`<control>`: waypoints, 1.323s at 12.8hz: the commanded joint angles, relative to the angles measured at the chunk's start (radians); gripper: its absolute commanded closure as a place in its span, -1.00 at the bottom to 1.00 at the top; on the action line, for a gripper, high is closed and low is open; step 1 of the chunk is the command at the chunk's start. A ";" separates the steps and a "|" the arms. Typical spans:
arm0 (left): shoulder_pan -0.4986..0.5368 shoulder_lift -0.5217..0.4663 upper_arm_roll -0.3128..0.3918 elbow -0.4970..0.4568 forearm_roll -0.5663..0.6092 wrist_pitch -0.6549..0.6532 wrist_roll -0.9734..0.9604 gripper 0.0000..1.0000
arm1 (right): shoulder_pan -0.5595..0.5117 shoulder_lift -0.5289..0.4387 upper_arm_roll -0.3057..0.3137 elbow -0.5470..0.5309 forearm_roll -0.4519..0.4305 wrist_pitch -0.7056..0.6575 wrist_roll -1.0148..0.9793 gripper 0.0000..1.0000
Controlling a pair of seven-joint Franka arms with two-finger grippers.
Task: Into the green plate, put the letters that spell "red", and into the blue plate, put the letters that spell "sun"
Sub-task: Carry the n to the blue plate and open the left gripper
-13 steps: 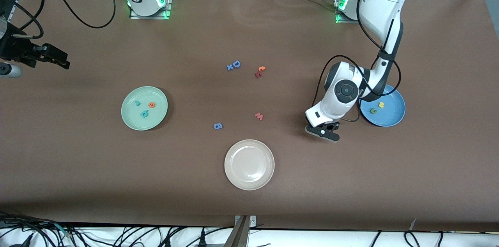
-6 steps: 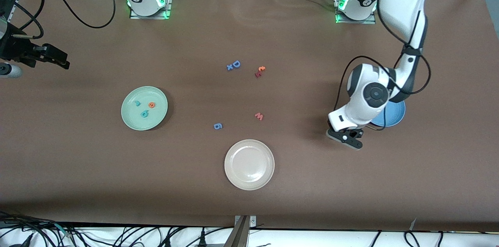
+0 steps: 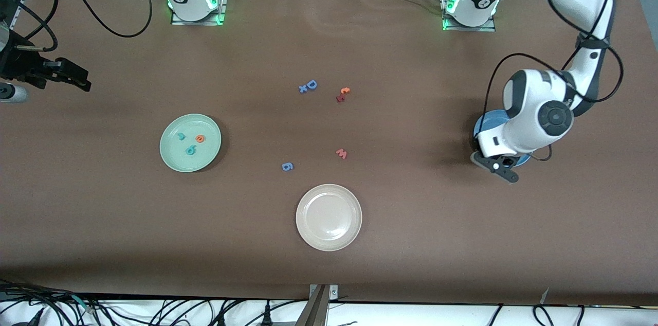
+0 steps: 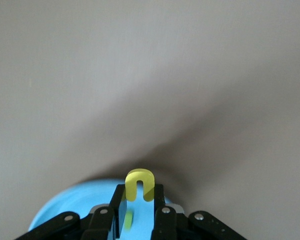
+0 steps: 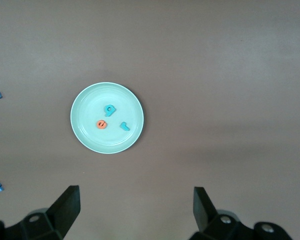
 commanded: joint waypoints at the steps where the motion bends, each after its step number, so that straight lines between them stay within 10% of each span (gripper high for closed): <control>1: 0.060 -0.072 -0.007 -0.115 0.001 -0.017 0.075 0.63 | 0.001 0.011 0.003 0.026 -0.020 -0.016 -0.010 -1.00; 5: 0.080 -0.061 -0.007 -0.172 0.001 -0.016 0.062 0.55 | 0.001 0.011 0.003 0.026 -0.018 -0.018 -0.010 -1.00; 9: 0.082 -0.079 -0.008 -0.154 0.001 -0.017 -0.012 -1.00 | 0.003 0.011 0.003 0.026 -0.020 -0.018 -0.010 -1.00; 17: 0.083 -0.292 -0.010 0.110 -0.080 -0.253 -0.084 -1.00 | 0.001 0.006 0.000 0.028 -0.048 -0.019 -0.010 -1.00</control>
